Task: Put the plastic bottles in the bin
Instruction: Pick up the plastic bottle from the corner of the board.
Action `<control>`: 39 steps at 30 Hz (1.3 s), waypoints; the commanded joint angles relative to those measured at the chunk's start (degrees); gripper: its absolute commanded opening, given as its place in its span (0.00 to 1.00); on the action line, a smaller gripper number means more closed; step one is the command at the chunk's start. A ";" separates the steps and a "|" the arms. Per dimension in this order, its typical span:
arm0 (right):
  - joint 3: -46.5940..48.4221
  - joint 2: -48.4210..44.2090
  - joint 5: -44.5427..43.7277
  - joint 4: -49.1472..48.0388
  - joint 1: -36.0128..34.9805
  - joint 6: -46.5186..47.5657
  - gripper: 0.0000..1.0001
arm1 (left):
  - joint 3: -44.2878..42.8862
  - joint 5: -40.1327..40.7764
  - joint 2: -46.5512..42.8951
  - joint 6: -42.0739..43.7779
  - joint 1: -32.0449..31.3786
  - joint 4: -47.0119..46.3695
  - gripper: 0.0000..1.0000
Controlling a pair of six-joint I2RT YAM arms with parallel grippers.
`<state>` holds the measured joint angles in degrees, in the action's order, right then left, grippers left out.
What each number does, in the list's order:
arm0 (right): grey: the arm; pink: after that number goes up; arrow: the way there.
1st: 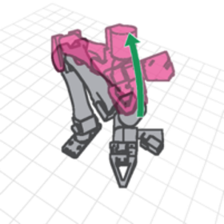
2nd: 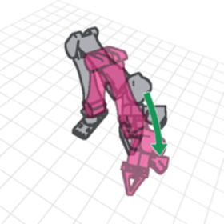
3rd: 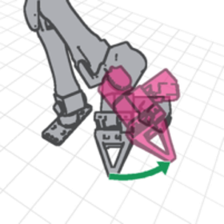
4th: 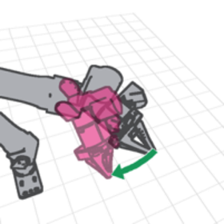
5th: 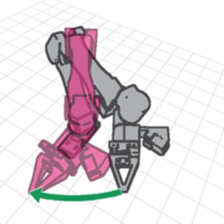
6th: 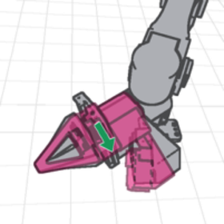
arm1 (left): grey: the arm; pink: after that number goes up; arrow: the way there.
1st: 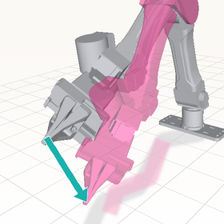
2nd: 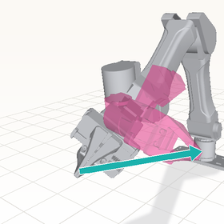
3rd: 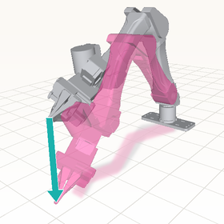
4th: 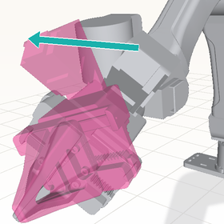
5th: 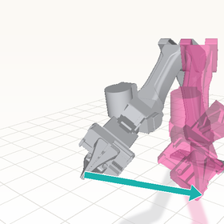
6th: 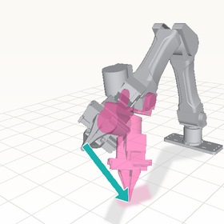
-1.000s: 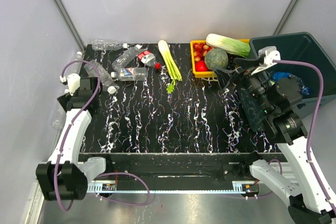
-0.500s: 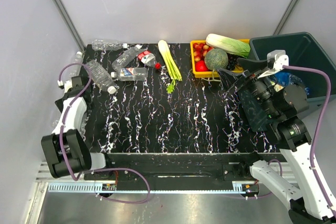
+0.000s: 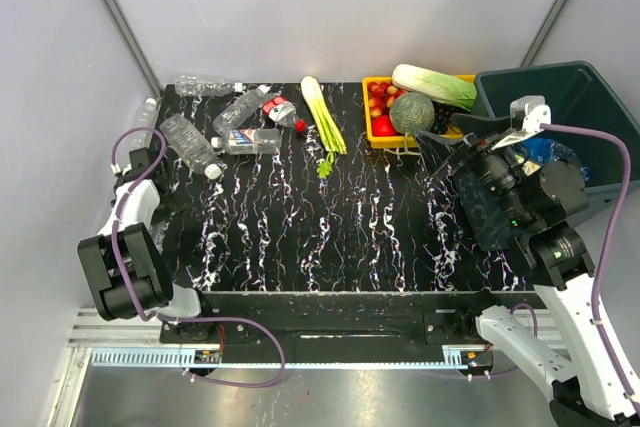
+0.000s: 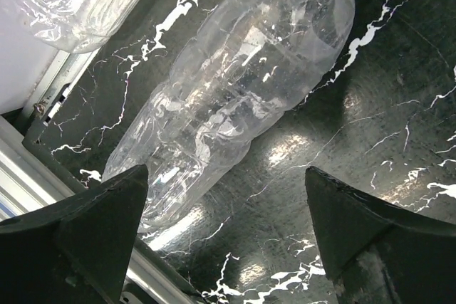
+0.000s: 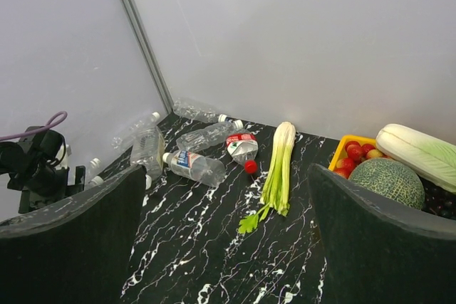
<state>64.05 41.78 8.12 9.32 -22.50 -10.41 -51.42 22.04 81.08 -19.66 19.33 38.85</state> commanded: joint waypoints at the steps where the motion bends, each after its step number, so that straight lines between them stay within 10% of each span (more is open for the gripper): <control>1: 2.13 -0.91 -0.74 -0.80 0.00 -1.01 1.00 | -0.52 -6.13 1.01 -0.99 0.18 -1.85 0.93; 8: 2.22 -1.00 -0.47 -0.27 0.00 -2.77 0.99 | 1.49 -20.28 -5.30 -0.65 0.27 -6.76 0.87; 16: 1.87 -1.61 -1.09 0.17 0.00 -2.94 0.99 | 5.53 -12.40 -18.84 2.95 0.09 -9.32 0.94; 22: 2.22 -1.17 -0.56 -0.18 0.00 -3.30 0.99 | 1.68 -1.83 -10.26 5.60 1.06 -4.49 0.96; 39: 0.81 -2.32 0.32 -1.41 -0.09 -3.65 0.99 | 0.88 -13.78 -0.04 4.98 4.66 -4.58 0.94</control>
<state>64.14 39.40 8.16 9.69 -22.50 -13.58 -51.40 14.55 81.47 -13.30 24.10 34.39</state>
